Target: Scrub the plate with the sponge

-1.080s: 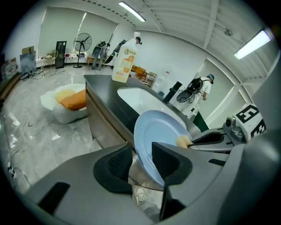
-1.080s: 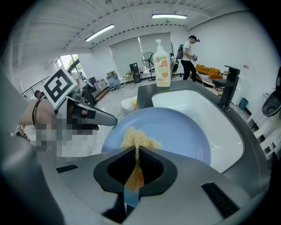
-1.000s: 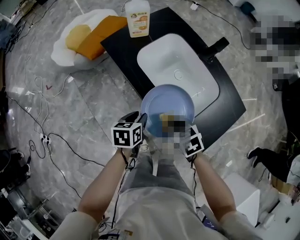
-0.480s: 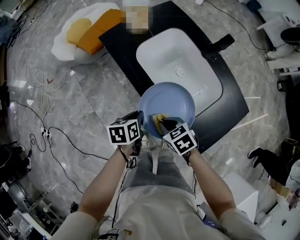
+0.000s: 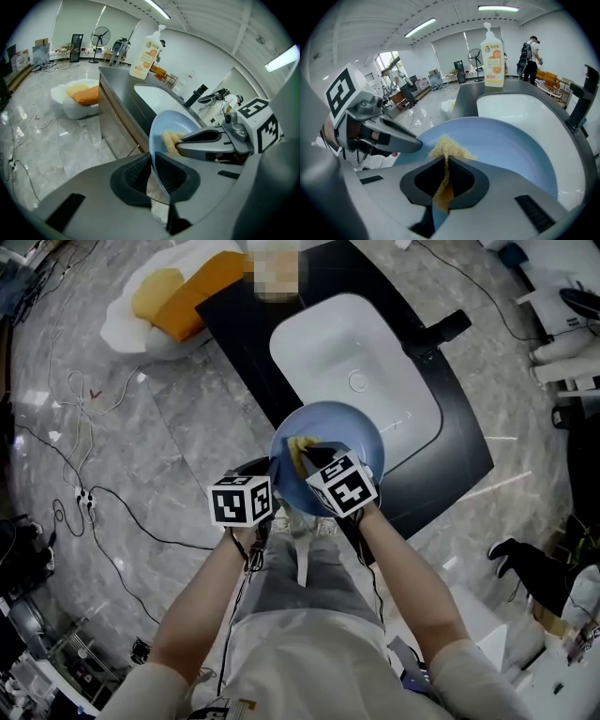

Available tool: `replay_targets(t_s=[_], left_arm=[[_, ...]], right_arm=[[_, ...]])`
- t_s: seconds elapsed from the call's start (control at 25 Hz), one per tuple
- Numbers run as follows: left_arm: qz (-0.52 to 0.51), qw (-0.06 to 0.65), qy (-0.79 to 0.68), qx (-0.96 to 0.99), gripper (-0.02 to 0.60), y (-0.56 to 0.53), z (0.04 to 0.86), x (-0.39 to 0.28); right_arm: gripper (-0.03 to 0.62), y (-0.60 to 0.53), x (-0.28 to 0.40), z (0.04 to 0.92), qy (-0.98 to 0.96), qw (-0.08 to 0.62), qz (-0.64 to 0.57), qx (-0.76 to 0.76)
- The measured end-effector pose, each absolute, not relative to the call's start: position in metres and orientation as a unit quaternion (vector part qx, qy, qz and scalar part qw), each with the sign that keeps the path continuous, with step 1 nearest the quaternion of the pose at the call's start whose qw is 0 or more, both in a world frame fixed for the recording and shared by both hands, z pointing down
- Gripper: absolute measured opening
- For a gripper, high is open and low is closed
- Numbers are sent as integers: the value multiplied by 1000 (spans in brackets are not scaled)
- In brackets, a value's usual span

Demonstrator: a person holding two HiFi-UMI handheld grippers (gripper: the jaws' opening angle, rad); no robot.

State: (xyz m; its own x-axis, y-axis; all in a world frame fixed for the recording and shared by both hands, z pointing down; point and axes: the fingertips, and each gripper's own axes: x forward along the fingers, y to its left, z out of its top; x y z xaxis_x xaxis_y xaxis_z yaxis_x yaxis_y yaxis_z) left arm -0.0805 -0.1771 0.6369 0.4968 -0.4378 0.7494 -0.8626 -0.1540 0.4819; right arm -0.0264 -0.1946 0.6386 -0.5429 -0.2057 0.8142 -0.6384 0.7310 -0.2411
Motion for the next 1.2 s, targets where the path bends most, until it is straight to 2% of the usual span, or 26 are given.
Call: replay_targets(t_s=[0.2,0.4,0.8,0.96,1.2], left_arm=[[234,453,-455,730,44,-180,637,-80],[206,484,-475,705,32,-186,638,-84],[198,481,-503,691,28,-191,635,-90],[200,476,-508,690,29,-194,635,-92],[198,481,-504,689,29,-188,636,-93]], right_arm=[[44,-218,-16,637,-834,399,258,279],[45,-238,21,637,-813,422,233,327],[44,-185,78,638,-757,583,155,250],[44,-146,68,636,-765,574,197,214],[45,-99,19,635,-798,540,228,137]])
